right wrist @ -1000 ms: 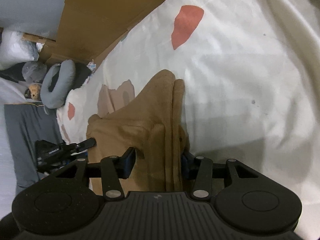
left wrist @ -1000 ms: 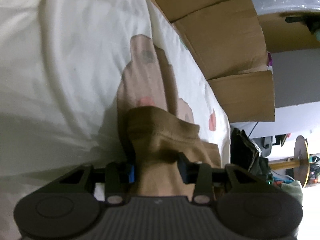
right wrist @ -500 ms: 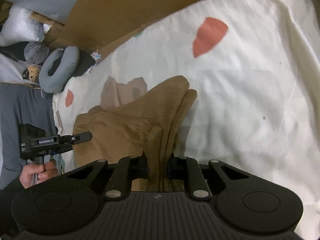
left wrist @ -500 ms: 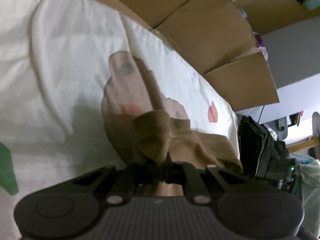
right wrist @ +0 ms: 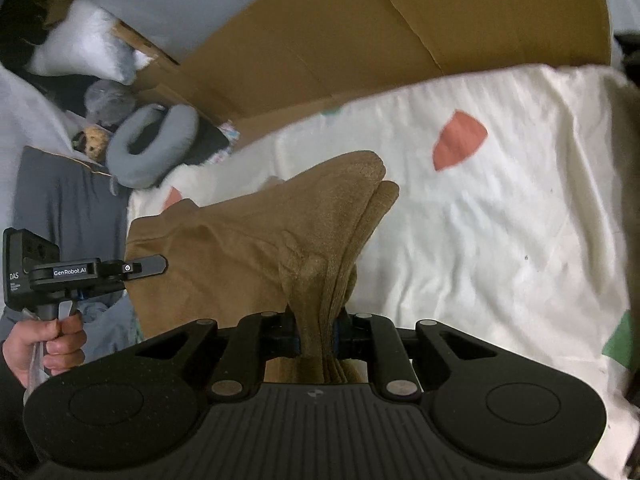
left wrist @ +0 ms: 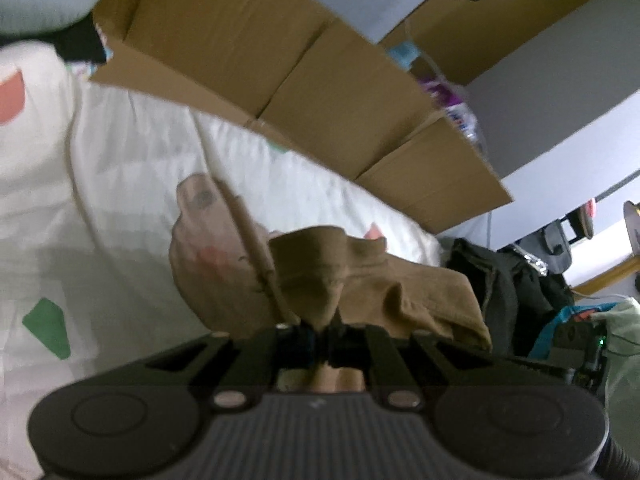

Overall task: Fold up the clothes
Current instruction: 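Lift the pinched brown shirt up off the bed with both tools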

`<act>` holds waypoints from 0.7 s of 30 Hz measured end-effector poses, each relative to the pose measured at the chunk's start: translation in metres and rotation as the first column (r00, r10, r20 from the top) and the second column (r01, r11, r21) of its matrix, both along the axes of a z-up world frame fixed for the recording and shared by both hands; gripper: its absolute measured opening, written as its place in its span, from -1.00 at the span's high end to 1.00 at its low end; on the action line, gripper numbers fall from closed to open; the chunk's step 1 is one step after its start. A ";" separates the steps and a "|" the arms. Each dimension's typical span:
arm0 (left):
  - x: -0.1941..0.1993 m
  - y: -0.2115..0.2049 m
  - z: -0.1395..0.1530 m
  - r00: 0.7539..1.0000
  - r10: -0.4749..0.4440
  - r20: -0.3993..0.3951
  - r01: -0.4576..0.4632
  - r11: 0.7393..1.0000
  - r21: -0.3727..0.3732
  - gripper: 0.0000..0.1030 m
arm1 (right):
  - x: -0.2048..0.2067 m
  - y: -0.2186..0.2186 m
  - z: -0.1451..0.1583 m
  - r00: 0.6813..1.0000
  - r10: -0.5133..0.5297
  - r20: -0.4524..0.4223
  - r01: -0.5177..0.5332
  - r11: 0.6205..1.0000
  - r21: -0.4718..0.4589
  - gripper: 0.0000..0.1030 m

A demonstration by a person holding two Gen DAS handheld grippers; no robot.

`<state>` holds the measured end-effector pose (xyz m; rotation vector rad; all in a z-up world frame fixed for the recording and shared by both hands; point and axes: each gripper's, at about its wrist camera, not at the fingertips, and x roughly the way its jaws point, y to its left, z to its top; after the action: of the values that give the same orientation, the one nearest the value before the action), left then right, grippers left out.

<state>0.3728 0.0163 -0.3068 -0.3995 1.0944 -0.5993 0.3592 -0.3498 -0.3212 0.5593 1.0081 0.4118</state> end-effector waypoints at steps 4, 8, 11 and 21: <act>-0.016 -0.001 0.040 0.999 0.011 0.044 -0.011 1.000 0.003 0.91 | -0.017 0.000 0.037 0.998 -0.003 0.066 0.003 1.000 -0.005 0.75; -0.028 -0.003 0.082 0.995 0.026 0.098 -0.025 1.000 -0.008 0.91 | -0.031 -0.002 0.078 0.990 -0.006 0.141 0.008 1.000 -0.009 0.75; -0.036 -0.007 0.113 0.991 0.026 0.135 -0.026 1.000 0.002 0.91 | -0.038 -0.004 0.108 0.982 -0.012 0.187 0.016 1.000 -0.016 0.76; -0.065 -0.025 0.220 0.966 0.021 0.259 -0.023 1.000 0.007 0.91 | -0.067 -0.016 0.207 0.951 -0.022 0.309 0.039 0.998 -0.049 0.76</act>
<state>0.3078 -0.0086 -0.0867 -0.3144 0.8412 -0.6077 0.2926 -0.3653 -0.1143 0.4445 0.7070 0.4282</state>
